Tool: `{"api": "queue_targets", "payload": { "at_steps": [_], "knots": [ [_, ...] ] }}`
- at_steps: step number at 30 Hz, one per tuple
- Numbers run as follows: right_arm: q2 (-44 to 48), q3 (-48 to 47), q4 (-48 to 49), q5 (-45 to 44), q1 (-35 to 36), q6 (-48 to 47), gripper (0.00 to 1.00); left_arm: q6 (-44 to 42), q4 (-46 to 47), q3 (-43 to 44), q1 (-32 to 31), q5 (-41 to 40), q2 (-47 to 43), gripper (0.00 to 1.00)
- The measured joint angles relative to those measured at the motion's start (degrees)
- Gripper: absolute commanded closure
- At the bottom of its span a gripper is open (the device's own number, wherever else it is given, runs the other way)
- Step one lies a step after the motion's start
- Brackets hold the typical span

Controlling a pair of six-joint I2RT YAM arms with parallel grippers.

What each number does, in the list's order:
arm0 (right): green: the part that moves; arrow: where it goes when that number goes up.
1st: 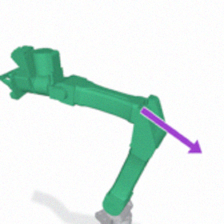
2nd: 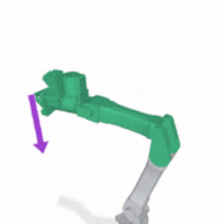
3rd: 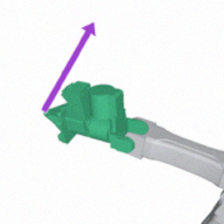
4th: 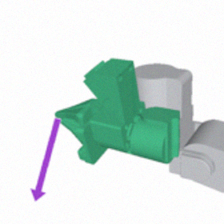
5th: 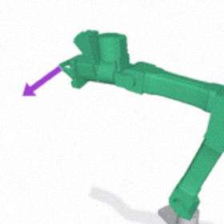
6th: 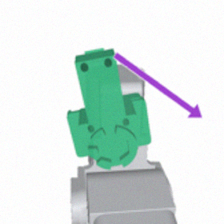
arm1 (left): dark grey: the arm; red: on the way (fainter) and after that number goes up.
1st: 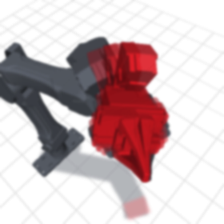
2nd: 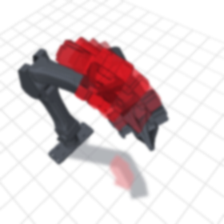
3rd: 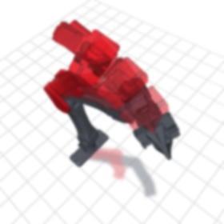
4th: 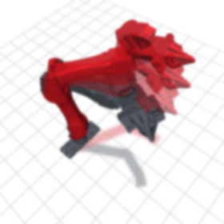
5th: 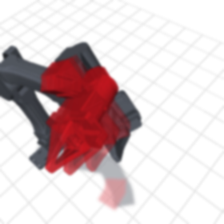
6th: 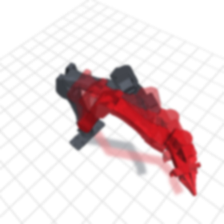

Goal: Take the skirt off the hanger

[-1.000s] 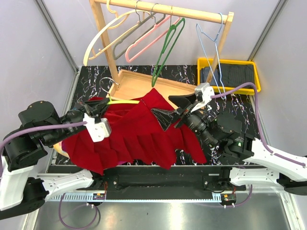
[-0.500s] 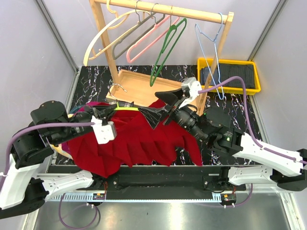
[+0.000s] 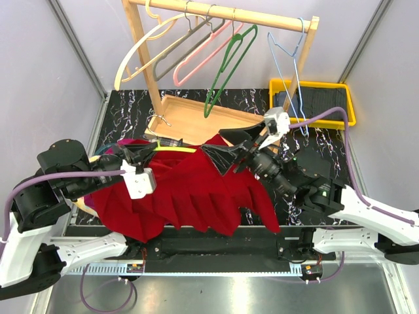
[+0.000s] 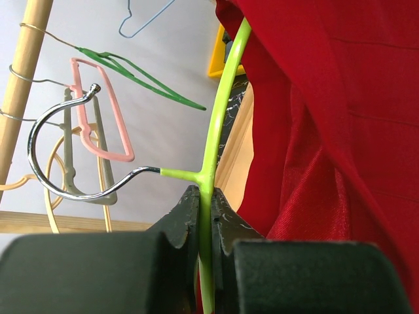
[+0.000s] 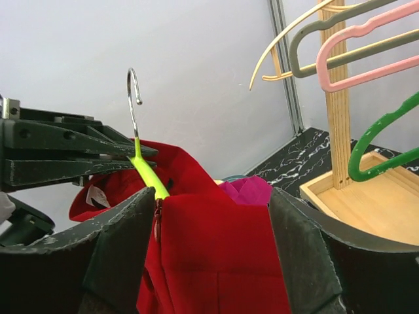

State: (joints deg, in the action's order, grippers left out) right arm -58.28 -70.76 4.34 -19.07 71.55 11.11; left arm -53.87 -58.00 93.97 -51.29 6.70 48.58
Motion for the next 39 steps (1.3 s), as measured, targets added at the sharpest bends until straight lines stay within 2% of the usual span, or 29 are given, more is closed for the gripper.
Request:
{"api": "queue_targets", "payload": {
  "at_steps": [8, 10, 12, 15, 16, 19, 22, 26, 33, 39],
  "knots": [
    [-0.39, -0.17, -1.25, -0.15, -0.04, 1.68, 0.16, -0.35, 0.04, 0.02, 0.0, 0.0, 0.09, 1.0],
    [-1.62, -0.22, -2.03, 0.11, -0.07, 1.86, 0.21, -0.42, 0.04, 0.09, 0.0, -0.02, 0.28, 1.0],
    [-2.38, -0.26, -2.82, 0.26, -0.15, 2.21, 0.35, -0.7, -0.42, 0.11, 0.0, -0.13, 0.39, 1.0],
    [-2.51, -0.28, -3.32, 1.11, -0.37, 3.06, 0.5, -0.81, -0.9, 0.11, 0.0, -0.39, 0.68, 1.0],
    [-2.45, -0.31, -3.34, 1.46, -0.39, 3.34, 0.62, -0.87, -0.9, 0.11, 0.0, -0.42, 0.66, 1.0],
    [-1.95, -0.35, -3.54, 2.1, -0.48, 4.04, 0.86, -1.18, -1.07, 0.11, 0.0, -0.44, 0.81, 1.0],
    [-1.03, -0.35, -4.02, 1.53, -0.68, 4.26, 0.92, -1.25, -0.92, 0.11, 0.0, -0.31, 0.79, 1.0],
    [0.17, -0.35, -4.0, 0.24, -0.72, 4.44, 0.98, -1.44, 0.07, 0.11, 0.0, 0.0, 0.76, 1.0],
    [0.2, -0.59, -3.69, -0.94, -0.74, 3.41, 0.96, -3.13, 1.27, -0.35, 0.0, 0.15, 0.55, 1.0],
    [-6.8, -11.58, -5.68, 0.07, -0.74, -2.38, 0.94, -5.2, 2.54, -1.7, 0.09, 0.74, -0.48, 1.0]
  ]
}}
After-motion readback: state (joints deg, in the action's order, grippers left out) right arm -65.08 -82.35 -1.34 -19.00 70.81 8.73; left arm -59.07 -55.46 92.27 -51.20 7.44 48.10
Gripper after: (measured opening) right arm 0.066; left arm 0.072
